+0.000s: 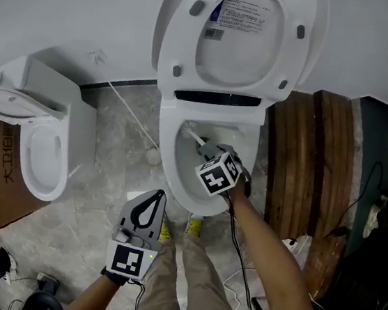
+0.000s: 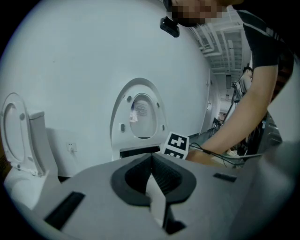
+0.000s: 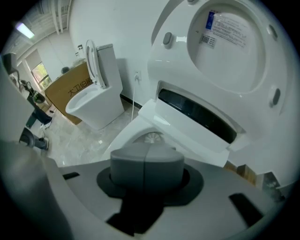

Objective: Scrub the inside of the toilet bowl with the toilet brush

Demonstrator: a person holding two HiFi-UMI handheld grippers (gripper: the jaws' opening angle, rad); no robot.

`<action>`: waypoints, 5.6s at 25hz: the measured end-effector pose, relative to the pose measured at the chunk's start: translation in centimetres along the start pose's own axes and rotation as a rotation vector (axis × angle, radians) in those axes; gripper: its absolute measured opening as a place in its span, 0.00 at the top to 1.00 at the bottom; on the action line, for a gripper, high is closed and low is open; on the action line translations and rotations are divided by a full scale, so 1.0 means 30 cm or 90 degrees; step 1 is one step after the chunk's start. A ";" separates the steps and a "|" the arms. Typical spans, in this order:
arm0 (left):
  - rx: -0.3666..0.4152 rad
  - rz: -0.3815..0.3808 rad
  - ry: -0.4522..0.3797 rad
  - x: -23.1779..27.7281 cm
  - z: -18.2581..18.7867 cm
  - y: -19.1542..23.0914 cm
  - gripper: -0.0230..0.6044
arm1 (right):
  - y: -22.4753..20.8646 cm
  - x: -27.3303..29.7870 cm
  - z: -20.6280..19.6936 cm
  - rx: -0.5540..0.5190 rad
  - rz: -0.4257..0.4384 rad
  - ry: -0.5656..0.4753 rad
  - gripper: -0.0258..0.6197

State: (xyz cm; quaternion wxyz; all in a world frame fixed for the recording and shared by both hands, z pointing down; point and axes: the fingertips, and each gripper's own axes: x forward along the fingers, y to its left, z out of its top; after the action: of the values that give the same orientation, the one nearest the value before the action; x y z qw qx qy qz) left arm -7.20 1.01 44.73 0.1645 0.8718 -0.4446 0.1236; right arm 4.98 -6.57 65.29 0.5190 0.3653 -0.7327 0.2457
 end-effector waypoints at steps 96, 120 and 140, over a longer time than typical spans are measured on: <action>0.041 -0.009 0.030 0.078 0.032 -0.084 0.95 | -0.032 -0.325 -0.626 -0.223 -0.130 0.191 0.72; 0.018 0.015 0.051 0.016 -0.069 -0.037 0.95 | 0.265 -0.399 -0.638 -0.290 -0.034 0.232 0.72; -0.009 -0.004 0.048 -0.070 -0.100 -0.068 0.95 | 0.453 -0.328 -0.434 -0.256 0.009 0.150 0.73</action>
State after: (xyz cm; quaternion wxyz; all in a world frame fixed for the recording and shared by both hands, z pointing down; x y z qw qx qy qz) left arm -6.94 4.85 46.35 0.1877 0.8669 -0.4360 0.1523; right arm 3.71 14.14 60.75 0.6613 0.2182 -0.7040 0.1393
